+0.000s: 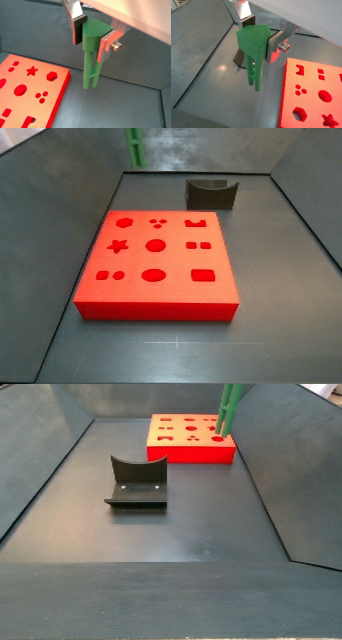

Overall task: Pick up the 3 prong object. Move up. Move to above the board. Insert the 3 prong object.
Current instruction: Move to above the board.

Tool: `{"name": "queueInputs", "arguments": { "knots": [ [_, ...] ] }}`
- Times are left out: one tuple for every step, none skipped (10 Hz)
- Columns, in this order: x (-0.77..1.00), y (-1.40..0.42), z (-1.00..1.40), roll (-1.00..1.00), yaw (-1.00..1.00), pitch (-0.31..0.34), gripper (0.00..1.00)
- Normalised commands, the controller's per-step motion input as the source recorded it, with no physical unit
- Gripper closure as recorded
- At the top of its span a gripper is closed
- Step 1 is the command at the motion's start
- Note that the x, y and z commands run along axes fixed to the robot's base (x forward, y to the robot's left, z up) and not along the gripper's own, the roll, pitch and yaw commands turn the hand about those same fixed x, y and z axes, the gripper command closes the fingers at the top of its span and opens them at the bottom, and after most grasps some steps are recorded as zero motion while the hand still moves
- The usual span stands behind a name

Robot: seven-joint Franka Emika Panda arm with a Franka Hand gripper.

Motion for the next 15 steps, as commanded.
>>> {"name": "queueInputs", "arguments": {
  "knots": [
    [0.04,0.00,-0.01,-0.09,0.34,0.036,1.00],
    [0.04,0.00,-0.01,-0.09,0.34,0.036,1.00],
    [0.04,0.00,-0.01,-0.09,0.34,0.036,1.00],
    [0.04,0.00,-0.01,-0.09,0.34,0.036,1.00],
    [0.04,0.00,-0.01,-0.09,0.34,0.036,1.00],
    [0.04,0.00,-0.01,-0.09,0.34,0.036,1.00],
    [0.04,0.00,-0.01,-0.09,0.34,0.036,1.00],
    [0.04,0.00,-0.01,-0.09,0.34,0.036,1.00],
    [0.35,-1.00,0.36,0.00,-1.00,0.077,1.00],
    [0.35,-1.00,0.36,0.00,-1.00,0.080,1.00],
    [0.36,-1.00,0.36,0.01,-1.00,0.098,1.00],
    [0.39,-1.00,0.36,0.00,-1.00,0.119,1.00],
    [0.40,-1.00,0.36,0.00,-1.00,0.128,1.00],
    [0.41,-1.00,0.36,0.01,-1.00,0.143,1.00],
    [0.43,-1.00,0.37,0.01,-1.00,0.160,1.00]
  ]
}}
